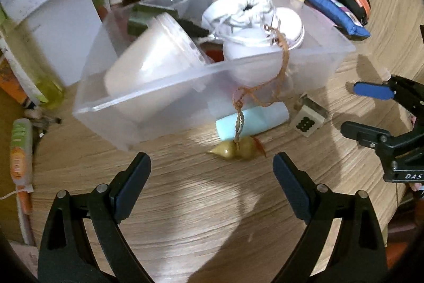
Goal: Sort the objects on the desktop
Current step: 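Grasp the yellow gourd ornament with the left tool while the right tool grasps the small grey block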
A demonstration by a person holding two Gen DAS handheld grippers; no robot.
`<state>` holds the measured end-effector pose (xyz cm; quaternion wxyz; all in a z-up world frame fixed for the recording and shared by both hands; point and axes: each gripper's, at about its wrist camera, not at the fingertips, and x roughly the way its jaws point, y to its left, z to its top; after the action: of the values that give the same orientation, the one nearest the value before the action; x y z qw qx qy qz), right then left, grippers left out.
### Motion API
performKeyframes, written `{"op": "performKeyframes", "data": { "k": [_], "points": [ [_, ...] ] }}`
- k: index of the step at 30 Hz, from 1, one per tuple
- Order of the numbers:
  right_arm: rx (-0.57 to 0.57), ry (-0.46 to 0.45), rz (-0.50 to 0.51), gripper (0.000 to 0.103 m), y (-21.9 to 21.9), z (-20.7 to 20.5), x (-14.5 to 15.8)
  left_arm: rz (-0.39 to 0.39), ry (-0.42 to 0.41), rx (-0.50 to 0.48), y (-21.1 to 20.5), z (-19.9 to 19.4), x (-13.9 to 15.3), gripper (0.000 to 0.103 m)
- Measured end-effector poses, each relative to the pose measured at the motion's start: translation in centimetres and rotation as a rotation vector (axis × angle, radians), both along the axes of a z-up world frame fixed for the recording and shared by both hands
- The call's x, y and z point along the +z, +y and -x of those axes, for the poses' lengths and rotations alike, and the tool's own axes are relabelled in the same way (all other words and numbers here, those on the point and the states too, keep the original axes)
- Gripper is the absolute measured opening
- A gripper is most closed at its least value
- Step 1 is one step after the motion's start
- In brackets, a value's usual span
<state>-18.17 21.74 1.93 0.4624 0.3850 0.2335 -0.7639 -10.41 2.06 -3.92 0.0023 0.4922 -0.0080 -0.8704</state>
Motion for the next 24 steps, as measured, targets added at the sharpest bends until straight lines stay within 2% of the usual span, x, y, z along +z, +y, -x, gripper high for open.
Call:
{"op": "performKeyframes", "data": {
  "k": [4, 6, 8, 9, 10, 13, 17, 24],
  "points": [
    [0.022, -0.033, -0.03, 0.053, -1.0, 0.2, -1.0, 0.0, 0.004, 0.004, 0.4, 0.1, -0.2, 0.094],
    [0.037, -0.04, -0.037, 0.051, -1.4, 0.1, -1.2, 0.015, 0.015, 0.007, 0.6, 0.1, -0.2, 0.09],
    [0.052, -0.04, -0.04, 0.049, -1.7, -0.1, -1.4, 0.026, 0.013, 0.0, 0.9, 0.1, -0.2, 0.08],
    [0.057, -0.041, -0.044, 0.047, -1.9, -0.2, -1.5, 0.029, 0.012, -0.005, 1.0, 0.2, -0.3, 0.08],
    [0.062, -0.041, -0.046, 0.043, -2.0, -0.2, -1.6, 0.028, 0.011, -0.008, 1.1, 0.3, -0.3, 0.079],
    [0.071, -0.035, -0.041, 0.037, -2.2, -0.4, -1.5, 0.023, 0.009, -0.014, 1.3, 0.5, -0.5, 0.077],
    [0.072, -0.043, -0.034, 0.025, -2.2, -0.5, -1.4, 0.01, 0.006, -0.018, 1.4, 0.8, -0.7, 0.068],
    [0.07, -0.047, -0.034, 0.025, -2.9, -0.6, -1.4, -0.018, 0.011, -0.001, 1.1, 0.8, -1.0, 0.05]
  ]
}}
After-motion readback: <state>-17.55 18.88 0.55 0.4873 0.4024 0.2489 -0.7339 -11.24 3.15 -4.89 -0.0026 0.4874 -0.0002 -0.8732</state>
